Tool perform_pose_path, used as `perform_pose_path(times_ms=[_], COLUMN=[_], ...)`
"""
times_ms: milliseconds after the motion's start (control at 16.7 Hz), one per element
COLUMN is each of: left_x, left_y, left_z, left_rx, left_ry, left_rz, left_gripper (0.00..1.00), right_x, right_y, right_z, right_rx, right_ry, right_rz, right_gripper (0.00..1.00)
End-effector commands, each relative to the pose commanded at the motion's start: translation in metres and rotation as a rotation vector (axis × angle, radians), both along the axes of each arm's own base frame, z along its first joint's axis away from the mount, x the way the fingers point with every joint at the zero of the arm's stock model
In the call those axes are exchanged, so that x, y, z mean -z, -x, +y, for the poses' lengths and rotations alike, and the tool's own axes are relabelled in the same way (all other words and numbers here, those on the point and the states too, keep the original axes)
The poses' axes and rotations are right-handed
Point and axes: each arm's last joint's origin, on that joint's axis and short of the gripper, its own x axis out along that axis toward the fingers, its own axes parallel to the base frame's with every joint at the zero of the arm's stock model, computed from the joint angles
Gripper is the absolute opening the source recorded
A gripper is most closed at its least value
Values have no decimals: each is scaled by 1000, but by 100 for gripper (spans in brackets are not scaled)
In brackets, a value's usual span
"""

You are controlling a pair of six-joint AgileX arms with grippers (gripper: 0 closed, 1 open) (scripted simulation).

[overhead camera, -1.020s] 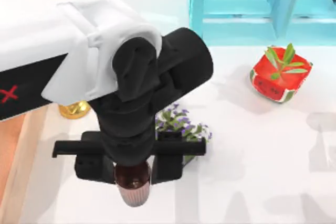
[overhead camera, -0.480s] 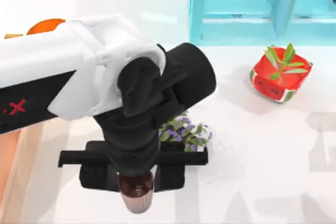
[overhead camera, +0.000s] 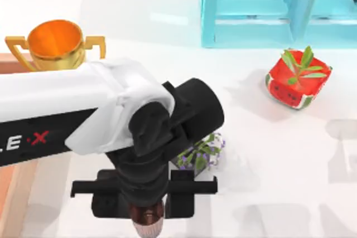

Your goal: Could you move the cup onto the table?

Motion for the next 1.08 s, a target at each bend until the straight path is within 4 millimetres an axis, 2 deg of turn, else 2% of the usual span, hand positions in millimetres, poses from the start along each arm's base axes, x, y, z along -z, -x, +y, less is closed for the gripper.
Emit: perform_pose_path(times_ms=[180, 960, 1080], left_x=[0, 0, 0], left_y=[0, 0, 0], left_z=[0, 0, 0], left_rx=[0, 0, 0], left_ry=[0, 0, 0], left_rz=[0, 0, 0], left_gripper=[0, 98, 100], right_x=[0, 0, 0], right_y=[0, 0, 0], right_z=[0, 0, 0], right_rx=[0, 0, 0], right_ry=[0, 0, 0], right_rz=[0, 0, 0], right_gripper=[100, 100, 100])
